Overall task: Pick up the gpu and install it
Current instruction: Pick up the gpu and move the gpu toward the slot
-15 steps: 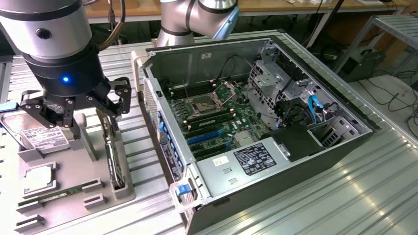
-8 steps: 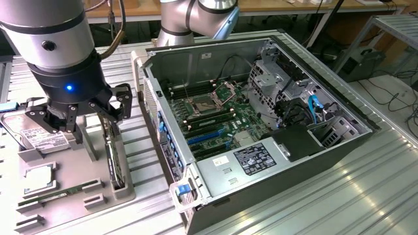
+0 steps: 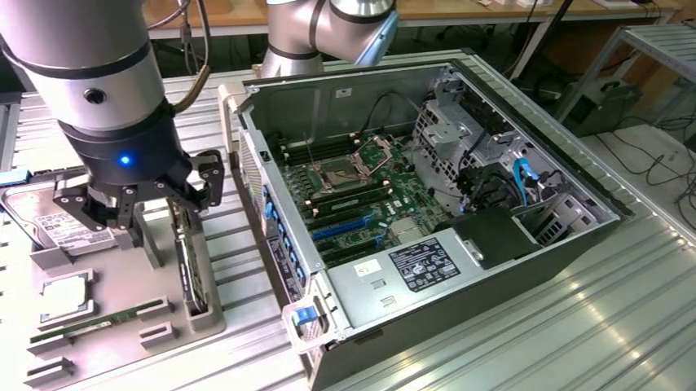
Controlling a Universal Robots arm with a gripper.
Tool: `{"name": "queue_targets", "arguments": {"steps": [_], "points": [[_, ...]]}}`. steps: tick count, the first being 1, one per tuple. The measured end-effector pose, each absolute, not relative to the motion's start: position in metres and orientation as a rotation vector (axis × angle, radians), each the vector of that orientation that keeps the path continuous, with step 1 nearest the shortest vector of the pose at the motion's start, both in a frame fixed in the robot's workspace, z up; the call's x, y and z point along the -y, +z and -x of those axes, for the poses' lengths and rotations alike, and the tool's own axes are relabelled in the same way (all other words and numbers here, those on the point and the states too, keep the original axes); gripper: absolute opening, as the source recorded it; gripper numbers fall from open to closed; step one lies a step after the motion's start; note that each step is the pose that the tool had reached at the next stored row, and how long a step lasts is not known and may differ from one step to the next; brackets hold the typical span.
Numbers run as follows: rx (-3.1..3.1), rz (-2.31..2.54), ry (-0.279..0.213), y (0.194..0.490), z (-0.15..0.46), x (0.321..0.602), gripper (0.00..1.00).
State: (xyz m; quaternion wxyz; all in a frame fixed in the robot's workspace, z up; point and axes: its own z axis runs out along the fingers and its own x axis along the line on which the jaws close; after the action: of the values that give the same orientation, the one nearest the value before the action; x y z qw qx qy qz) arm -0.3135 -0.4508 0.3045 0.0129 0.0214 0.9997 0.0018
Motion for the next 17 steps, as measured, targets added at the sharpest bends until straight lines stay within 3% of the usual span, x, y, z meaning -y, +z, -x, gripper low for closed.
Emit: {"name": "queue_targets", "arguments": {"steps": [17], "points": [[-3.115, -0.060, 0.006, 0.262, 0.314, 0.453, 0.66]]}}
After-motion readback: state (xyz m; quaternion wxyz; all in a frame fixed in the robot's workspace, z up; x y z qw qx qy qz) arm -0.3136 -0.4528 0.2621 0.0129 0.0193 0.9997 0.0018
